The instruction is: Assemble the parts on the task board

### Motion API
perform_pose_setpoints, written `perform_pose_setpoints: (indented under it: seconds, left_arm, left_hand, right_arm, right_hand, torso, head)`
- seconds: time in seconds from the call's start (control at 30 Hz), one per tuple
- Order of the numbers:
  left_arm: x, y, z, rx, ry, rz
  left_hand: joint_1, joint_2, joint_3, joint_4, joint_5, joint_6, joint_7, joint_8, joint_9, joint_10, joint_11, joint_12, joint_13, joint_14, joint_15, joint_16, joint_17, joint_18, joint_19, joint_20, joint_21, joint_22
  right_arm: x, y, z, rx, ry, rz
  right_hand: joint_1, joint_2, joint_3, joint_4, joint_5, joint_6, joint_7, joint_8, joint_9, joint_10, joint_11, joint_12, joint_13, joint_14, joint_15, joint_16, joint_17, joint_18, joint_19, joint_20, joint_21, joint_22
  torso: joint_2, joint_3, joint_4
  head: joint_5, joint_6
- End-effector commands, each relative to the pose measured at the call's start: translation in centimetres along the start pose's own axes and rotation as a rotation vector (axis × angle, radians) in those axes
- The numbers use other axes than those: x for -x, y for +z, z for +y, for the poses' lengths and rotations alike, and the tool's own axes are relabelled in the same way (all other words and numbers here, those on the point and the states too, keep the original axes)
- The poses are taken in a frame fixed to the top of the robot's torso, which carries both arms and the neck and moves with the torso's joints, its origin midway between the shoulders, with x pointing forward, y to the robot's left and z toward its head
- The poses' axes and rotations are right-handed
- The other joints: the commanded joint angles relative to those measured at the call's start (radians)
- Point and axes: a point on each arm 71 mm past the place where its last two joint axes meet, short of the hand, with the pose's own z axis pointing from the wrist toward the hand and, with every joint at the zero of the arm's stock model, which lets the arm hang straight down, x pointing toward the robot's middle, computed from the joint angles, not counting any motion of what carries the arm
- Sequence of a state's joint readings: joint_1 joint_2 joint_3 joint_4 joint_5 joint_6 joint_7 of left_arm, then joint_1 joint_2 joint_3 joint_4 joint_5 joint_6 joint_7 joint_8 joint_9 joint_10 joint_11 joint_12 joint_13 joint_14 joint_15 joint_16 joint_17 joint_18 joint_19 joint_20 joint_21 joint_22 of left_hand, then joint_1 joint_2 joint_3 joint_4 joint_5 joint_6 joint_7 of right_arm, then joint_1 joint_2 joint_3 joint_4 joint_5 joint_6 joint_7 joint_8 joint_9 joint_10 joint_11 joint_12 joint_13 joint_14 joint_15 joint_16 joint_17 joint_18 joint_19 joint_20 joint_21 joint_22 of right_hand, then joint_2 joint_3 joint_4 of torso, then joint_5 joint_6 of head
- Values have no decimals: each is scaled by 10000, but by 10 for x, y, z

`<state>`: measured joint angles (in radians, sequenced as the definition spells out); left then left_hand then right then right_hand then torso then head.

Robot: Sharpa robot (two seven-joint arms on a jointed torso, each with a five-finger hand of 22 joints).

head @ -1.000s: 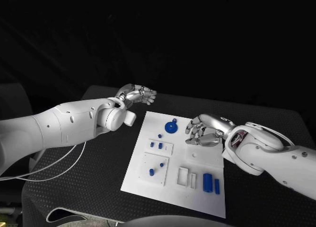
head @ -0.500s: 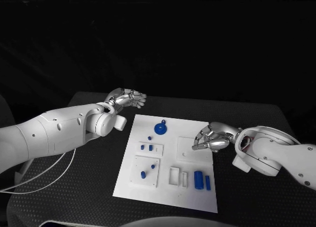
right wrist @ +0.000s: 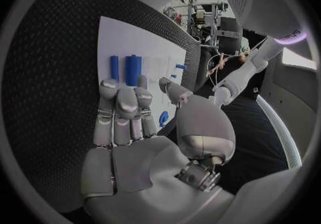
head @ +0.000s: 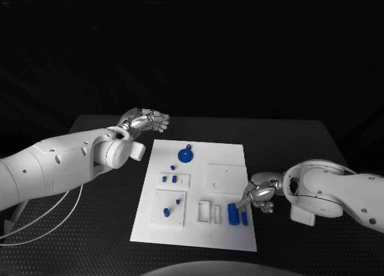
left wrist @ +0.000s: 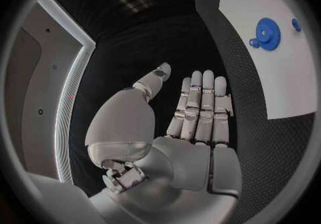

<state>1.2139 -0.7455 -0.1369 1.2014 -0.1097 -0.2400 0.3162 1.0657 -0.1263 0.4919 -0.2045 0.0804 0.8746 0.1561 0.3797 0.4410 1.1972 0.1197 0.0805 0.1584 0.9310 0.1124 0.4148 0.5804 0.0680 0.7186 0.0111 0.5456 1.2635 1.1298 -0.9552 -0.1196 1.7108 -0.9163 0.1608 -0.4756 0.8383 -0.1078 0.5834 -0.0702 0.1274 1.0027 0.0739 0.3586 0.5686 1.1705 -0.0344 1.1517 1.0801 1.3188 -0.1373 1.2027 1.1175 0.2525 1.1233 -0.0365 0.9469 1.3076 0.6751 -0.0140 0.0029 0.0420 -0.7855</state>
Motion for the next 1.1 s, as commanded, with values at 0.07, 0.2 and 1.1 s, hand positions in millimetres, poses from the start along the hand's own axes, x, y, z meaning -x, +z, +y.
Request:
perform_pose_setpoints:
  seconds: [0.07, 0.2, 1.1]
  left_arm:
    - [-5, 0, -1, -82, -156, 242]
    - [-6, 0, 0, -55, -186, 294]
    - [-11, -2, 1, 112, -258, 546]
  left_hand:
    - [-61, 80, -3, 47, 24, 9, -28, 55, -18, 51, -15, 18, 8, 38, 0, -66, 15, 87, 88, 13, -40, 15]
    - [-79, 79, -12, 54, 22, 4, -27, 54, -23, 46, -13, 13, 5, 35, 1, -78, 22, 86, 87, 13, -45, 19]
    - [-170, 83, -56, 104, -3, -33, -14, 49, -57, 13, 6, -17, -14, 11, 17, -154, 68, 81, 64, 23, -88, 41]
  right_arm:
    - [-10, 2, -5, -814, -167, 578]
    - [-12, 4, -6, -1010, -324, 345]
    - [-13, 28, -2, -1455, -1263, -769]
  right_hand:
    - [-269, -105, 491, 10, -635, -31, 119, -234, -108, 252, 82, 163, 247, 0, 47, 62, 7, 93, -21, -78, 82, 167]
    - [-559, -177, 759, 10, -716, 43, 129, -304, -140, 435, 93, 286, 456, 11, 63, 87, -4, 93, -10, -72, 143, 161]
    - [-1273, -1589, 1804, 721, -786, -320, 267, -621, -103, 245, 224, -58, 426, -14, 177, 83, -82, 93, 48, -123, 214, 57]
  torso:
    - [-22, -24, -14]
    - [-11, -79, 170]
    - [-6, -117, 197]
  head:
    - [-120, -61]
    - [-334, -94]
    - [-345, -225]
